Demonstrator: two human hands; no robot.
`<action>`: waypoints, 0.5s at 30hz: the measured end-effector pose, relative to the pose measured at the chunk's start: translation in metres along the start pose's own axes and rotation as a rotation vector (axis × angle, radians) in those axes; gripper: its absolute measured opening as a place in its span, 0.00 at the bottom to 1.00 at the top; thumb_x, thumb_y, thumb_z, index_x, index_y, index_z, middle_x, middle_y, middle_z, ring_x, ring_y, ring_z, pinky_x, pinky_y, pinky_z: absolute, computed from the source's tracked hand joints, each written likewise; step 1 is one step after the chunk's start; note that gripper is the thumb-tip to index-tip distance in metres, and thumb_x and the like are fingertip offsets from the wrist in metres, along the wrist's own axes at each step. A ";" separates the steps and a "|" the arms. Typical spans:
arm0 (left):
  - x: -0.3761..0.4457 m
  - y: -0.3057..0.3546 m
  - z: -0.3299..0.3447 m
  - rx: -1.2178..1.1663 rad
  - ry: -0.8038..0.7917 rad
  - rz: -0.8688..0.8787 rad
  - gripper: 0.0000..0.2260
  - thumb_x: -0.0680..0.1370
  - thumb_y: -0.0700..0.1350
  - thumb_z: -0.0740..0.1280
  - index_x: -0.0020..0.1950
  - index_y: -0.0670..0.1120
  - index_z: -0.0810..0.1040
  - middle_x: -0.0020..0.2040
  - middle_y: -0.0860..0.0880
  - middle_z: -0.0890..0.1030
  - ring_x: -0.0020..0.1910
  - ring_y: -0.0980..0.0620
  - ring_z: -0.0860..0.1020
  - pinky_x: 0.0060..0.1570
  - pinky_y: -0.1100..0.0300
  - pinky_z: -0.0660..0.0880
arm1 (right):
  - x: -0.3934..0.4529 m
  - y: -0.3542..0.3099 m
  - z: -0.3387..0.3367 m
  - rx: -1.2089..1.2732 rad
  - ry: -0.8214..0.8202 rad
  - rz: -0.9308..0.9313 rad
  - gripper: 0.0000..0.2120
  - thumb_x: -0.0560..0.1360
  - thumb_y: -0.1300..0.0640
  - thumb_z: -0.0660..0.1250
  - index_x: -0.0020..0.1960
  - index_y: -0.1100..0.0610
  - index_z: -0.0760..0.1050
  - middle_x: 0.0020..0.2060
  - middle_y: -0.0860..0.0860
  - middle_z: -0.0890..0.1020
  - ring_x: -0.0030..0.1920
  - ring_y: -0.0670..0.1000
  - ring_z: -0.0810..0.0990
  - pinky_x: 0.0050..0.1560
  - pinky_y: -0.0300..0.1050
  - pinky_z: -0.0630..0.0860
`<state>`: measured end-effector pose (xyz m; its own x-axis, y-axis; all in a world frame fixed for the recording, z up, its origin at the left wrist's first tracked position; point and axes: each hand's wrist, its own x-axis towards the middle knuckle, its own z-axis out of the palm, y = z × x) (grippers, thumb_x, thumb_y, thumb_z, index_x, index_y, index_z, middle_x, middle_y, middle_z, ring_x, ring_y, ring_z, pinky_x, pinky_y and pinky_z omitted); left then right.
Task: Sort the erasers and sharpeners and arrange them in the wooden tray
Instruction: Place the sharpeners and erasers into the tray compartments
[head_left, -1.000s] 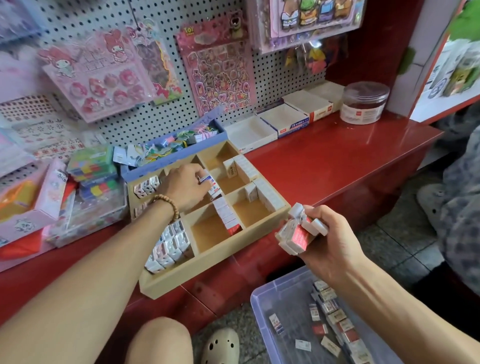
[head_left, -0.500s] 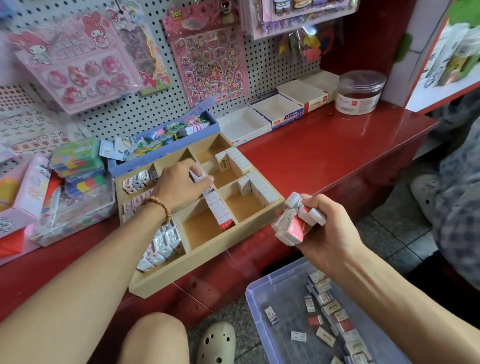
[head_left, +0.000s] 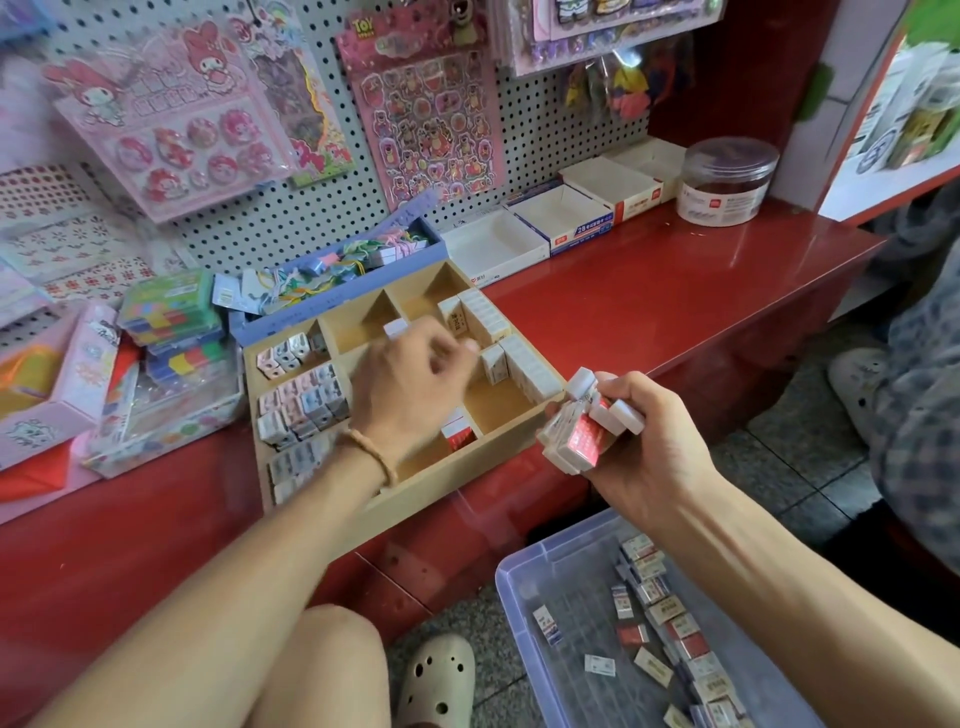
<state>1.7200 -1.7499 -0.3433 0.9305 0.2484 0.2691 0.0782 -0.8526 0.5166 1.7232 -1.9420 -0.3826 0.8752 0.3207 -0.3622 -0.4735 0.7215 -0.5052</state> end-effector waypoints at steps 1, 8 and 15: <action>-0.014 0.011 0.005 -0.099 -0.101 -0.011 0.14 0.75 0.61 0.66 0.42 0.51 0.77 0.38 0.56 0.81 0.37 0.57 0.80 0.38 0.59 0.77 | -0.001 0.001 0.001 0.001 -0.002 -0.002 0.06 0.73 0.67 0.60 0.40 0.59 0.71 0.39 0.57 0.77 0.41 0.56 0.78 0.48 0.57 0.79; -0.070 0.046 0.032 -0.387 -0.400 -0.116 0.16 0.66 0.63 0.72 0.49 0.57 0.79 0.47 0.57 0.82 0.40 0.57 0.80 0.41 0.58 0.78 | -0.011 -0.002 -0.006 -0.038 0.072 -0.076 0.14 0.72 0.67 0.60 0.30 0.59 0.76 0.32 0.57 0.78 0.33 0.55 0.77 0.43 0.53 0.75; -0.078 0.069 0.028 -0.592 -0.489 -0.195 0.07 0.73 0.48 0.75 0.50 0.51 0.85 0.46 0.52 0.83 0.40 0.55 0.84 0.44 0.54 0.83 | -0.024 -0.010 -0.029 -0.113 0.081 -0.106 0.09 0.65 0.62 0.65 0.45 0.60 0.72 0.41 0.62 0.73 0.42 0.61 0.73 0.46 0.60 0.72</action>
<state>1.6624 -1.8413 -0.3510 0.9820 0.0205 -0.1875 0.1803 -0.3946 0.9010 1.7047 -1.9746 -0.3913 0.9120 0.1928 -0.3619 -0.3912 0.6739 -0.6267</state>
